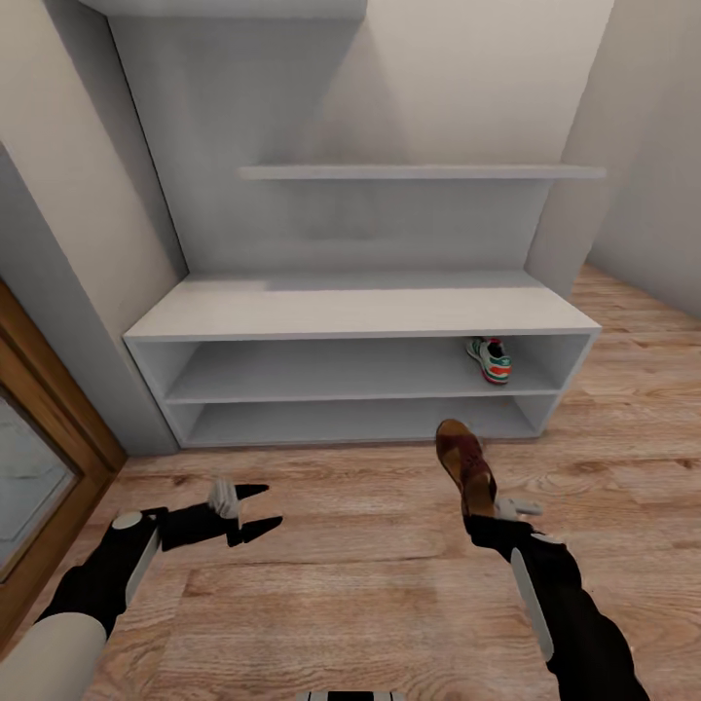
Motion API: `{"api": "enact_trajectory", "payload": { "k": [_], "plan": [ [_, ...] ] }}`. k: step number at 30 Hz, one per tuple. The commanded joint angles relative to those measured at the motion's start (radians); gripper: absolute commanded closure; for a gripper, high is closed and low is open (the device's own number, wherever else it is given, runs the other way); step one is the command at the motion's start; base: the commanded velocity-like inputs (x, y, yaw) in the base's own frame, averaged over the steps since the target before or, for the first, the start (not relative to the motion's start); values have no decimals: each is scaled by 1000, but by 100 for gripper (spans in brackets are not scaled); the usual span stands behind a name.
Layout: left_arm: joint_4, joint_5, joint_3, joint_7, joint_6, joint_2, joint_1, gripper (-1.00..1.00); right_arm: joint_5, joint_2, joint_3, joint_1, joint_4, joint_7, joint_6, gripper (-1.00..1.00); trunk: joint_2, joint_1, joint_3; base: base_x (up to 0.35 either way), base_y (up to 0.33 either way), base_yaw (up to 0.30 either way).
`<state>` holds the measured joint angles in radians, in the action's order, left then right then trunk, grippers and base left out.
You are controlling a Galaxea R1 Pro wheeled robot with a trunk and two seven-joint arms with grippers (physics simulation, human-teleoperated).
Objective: Pick up the two gym shoes and the two sandals from the corridor floor and place them onto the hallstand (shoe rack) in the corridor, making sure they are on the rack and not on the floor. Arrange them so the two gym shoes are next to each other and the two sandals are next to each other.
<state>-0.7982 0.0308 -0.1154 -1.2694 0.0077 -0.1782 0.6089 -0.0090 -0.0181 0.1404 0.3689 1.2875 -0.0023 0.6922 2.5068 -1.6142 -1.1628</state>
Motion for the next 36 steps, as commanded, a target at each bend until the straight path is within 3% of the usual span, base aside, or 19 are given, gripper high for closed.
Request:
{"api": "enact_trajectory", "payload": {
  "k": [1,3,5,7,15,23,31,36],
  "plan": [
    [1,4,-2,-17,-5,0,-3,-100,1,-2,0,2,-29,-1,5,100,0,0,-1,0,0,0],
    [0,8,-2,-74,-19,-6,-10,-100,2,-11,-3,33,-211,-2,6,100,0,0,-1,0,0,0],
    [-13,9,-2,-132,-24,-30,-13,-100,4,-43,-5,94,-360,-10,6,100,0,0,-1,0,0,0],
    [-17,9,-1,-157,-25,-37,-13,-100,4,-52,-5,125,-397,-34,6,100,0,0,-1,0,0,0],
    [-20,7,5,-174,-26,-24,-14,-100,4,-59,-6,202,-421,-61,5,100,0,0,-1,0,0,0],
    [-22,7,8,-176,-20,40,-14,-100,1,-60,-7,209,-415,-55,1,100,0,0,-1,0,0,0],
    [-22,6,8,-177,-19,58,-14,-100,1,-60,-6,209,-415,-56,0,100,0,0,-4,0,0,119],
    [-20,6,8,-177,-20,90,-14,-100,2,-60,-6,209,-415,-57,0,100,0,0,-9,0,0,234]
  ]
}}
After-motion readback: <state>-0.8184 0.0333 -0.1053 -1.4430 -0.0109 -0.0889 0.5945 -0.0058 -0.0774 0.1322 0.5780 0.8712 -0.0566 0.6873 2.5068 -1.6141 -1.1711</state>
